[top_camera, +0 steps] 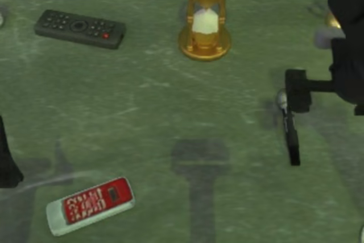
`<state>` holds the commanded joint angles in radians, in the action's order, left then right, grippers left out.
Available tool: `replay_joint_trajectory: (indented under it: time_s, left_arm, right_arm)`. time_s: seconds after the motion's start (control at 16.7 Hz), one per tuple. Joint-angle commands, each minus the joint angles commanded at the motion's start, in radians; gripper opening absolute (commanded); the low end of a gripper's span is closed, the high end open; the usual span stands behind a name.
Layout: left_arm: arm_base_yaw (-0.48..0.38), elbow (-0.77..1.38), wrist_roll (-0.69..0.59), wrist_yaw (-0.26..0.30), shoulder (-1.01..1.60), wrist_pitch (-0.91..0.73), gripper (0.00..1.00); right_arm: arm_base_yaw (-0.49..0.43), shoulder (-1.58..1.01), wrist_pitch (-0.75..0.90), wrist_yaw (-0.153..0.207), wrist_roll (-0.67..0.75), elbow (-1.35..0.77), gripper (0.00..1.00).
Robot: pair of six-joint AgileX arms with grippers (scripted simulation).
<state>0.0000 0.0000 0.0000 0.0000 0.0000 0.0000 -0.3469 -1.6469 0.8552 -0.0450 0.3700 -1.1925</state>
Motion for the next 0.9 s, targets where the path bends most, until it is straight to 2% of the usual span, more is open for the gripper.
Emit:
replay_joint_trajectory:
  time_s: [0.36,0.9]
  left_arm:
    - [0.0,0.0,0.0,0.0,0.0,0.0,1.0]
    - [0.0,0.0,0.0,0.0,0.0,0.0,1.0]
  right_arm:
    - [-0.063,-0.273,0.141,-0.007,0.066,-0.225,1.0]
    - [-0.062,-0.314,0.108,-0.008,0.067,-0.216,1.0]
